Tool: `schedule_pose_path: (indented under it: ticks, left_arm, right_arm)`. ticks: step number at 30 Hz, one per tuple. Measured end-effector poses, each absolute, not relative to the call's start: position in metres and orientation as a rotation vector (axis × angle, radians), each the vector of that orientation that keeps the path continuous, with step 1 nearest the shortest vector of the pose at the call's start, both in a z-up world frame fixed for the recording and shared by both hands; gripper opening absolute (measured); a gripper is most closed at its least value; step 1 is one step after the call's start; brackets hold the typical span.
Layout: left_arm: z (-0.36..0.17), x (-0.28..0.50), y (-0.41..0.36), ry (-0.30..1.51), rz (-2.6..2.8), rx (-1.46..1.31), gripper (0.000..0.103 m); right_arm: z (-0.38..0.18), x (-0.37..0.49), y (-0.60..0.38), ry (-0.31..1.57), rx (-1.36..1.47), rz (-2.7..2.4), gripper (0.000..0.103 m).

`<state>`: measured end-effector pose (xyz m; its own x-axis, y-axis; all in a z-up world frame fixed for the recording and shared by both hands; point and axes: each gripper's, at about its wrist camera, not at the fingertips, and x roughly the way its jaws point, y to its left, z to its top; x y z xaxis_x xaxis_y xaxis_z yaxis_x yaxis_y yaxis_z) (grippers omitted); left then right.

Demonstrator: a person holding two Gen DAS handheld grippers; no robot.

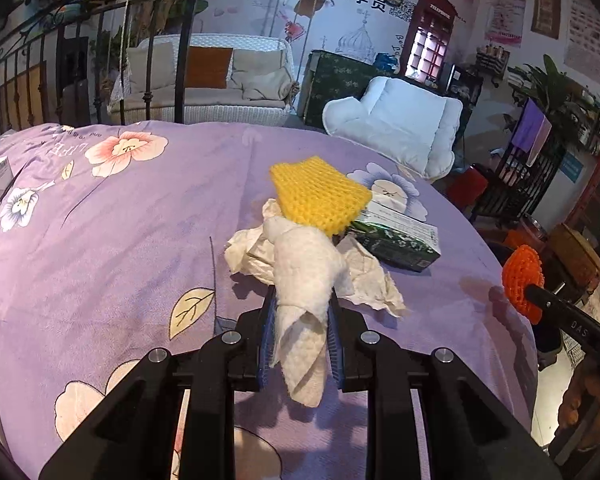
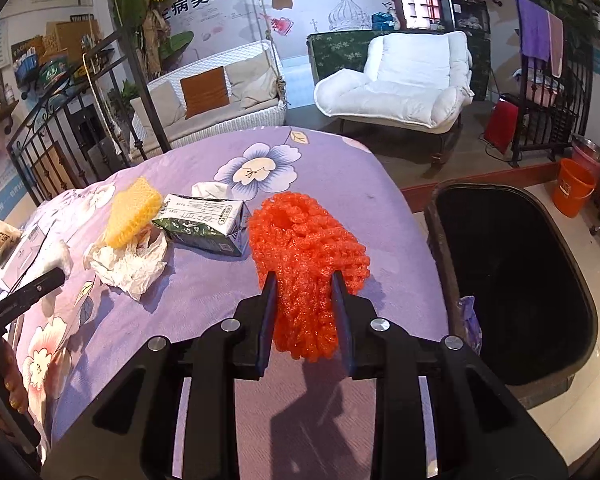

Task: Collect trash
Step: 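Carry the orange foam net in right tool over the bin and open it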

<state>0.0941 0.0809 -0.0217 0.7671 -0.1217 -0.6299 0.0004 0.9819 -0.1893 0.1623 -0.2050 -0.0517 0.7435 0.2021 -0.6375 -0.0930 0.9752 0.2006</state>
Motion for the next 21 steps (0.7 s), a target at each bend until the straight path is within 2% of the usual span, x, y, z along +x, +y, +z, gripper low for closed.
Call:
schedule_pose_path:
  ticks: [8,21]
  left_arm:
    - [-0.009,0.085,0.026,0.644,-0.200,-0.099,0.023]
    - [-0.017,0.099,-0.056,0.654,-0.410,-0.002,0.023]
  right_arm:
    - [-0.047,0.139,-0.236,0.679,0.199,0.109,0.028]
    - [-0.044,0.122,-0.296,0.641,0.233,-0.037,0.028]
